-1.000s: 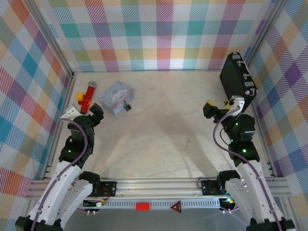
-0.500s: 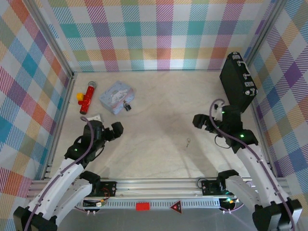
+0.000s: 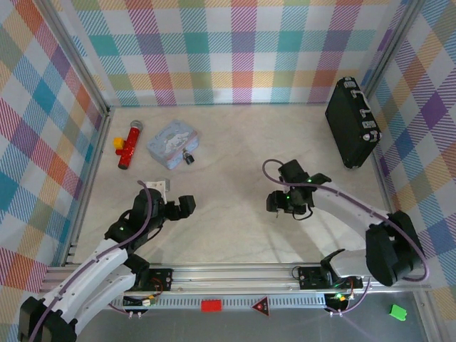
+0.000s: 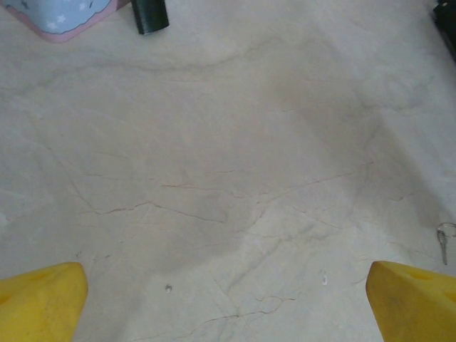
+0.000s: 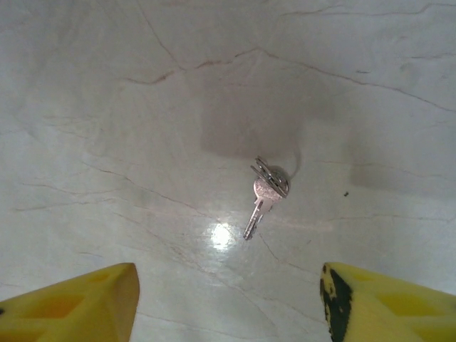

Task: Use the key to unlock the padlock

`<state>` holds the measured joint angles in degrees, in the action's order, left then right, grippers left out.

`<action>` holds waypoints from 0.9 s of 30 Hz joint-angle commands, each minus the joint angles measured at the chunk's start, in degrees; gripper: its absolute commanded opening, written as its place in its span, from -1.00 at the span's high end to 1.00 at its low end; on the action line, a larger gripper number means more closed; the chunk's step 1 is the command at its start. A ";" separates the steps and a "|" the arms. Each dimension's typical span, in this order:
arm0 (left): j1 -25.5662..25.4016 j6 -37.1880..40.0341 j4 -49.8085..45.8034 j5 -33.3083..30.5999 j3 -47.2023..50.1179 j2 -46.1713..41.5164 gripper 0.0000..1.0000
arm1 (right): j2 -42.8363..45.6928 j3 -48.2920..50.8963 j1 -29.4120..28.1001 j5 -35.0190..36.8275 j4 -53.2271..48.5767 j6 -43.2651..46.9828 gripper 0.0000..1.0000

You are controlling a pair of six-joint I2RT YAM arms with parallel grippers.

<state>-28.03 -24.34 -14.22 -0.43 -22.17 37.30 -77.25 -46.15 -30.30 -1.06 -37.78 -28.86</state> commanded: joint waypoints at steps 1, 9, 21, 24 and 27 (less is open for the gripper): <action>-0.62 1.09 2.84 0.43 0.88 -2.47 -0.99 | -2.11 -2.63 -0.72 1.78 0.69 -0.46 -0.20; -0.71 1.12 3.18 0.92 0.54 -1.62 -0.99 | -6.91 -4.15 -0.84 7.10 0.38 0.95 0.05; -0.79 1.36 3.58 -0.20 0.55 -1.20 -1.00 | -12.50 -6.17 -0.90 7.65 0.69 2.22 0.32; -0.76 1.48 3.50 -0.02 0.29 -0.85 -0.99 | -13.52 -6.23 -0.90 8.20 0.61 2.58 0.37; -0.79 1.43 3.70 -0.31 0.63 -1.17 -0.99 | -14.28 -6.41 -0.91 8.78 0.32 2.42 0.41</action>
<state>-28.10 -24.12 -12.86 -0.47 -21.80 36.42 -90.72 -51.18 -30.83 6.61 -36.45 -27.14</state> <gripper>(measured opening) 0.997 0.298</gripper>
